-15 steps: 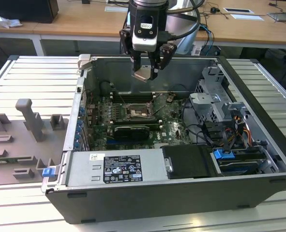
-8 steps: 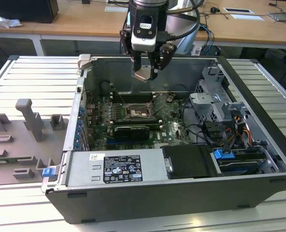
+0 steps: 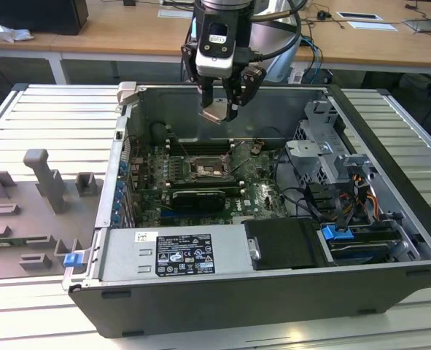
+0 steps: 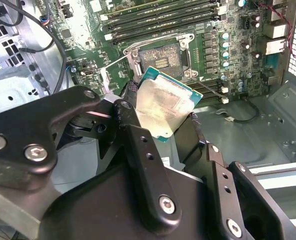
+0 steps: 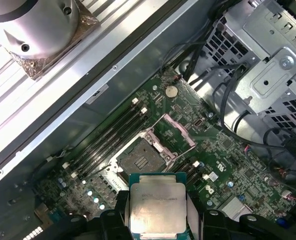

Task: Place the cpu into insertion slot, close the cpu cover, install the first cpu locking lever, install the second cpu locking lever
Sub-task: 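Place the cpu into insertion slot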

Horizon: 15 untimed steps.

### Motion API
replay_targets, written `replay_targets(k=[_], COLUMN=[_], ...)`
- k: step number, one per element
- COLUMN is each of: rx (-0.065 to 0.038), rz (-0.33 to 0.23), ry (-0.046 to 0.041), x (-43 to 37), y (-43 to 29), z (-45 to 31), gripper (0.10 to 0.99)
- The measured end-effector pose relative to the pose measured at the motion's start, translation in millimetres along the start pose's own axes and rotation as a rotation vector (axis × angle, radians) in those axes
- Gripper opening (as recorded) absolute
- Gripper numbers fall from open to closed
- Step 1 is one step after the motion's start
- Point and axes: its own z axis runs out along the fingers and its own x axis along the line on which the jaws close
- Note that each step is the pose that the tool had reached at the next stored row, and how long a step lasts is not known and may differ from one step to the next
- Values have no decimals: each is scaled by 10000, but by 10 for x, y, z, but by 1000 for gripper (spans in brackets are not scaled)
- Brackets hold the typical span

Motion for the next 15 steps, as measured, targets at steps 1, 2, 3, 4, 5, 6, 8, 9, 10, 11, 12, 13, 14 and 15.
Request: replay_targets(k=[1,2,3,4,5,6,8,9,10,11,12,13,14,15], rx=[-1,-1,-2,-2,-3,-3,-4,-4,-6,-7,-7,-8,-9,-11], rz=[24,52,69,92,131,172,206,228,267,318,368,442,488,584], ry=[-2,-4,-6,-7,-11,-14,-17,-19,-22,-26,-30,-36,-41,-48], x=[0,0,0,0,0,0,0,0,0,0,0,0,0,0], y=[0,0,0,0,0,0,0,0,0,0,0,0,0,0], z=[0,0,1,1,1,1,1,1,1,2,2,2,2,2], gripper=[541,541,541,541,541,541,541,541,541,541,541,541,541,541])
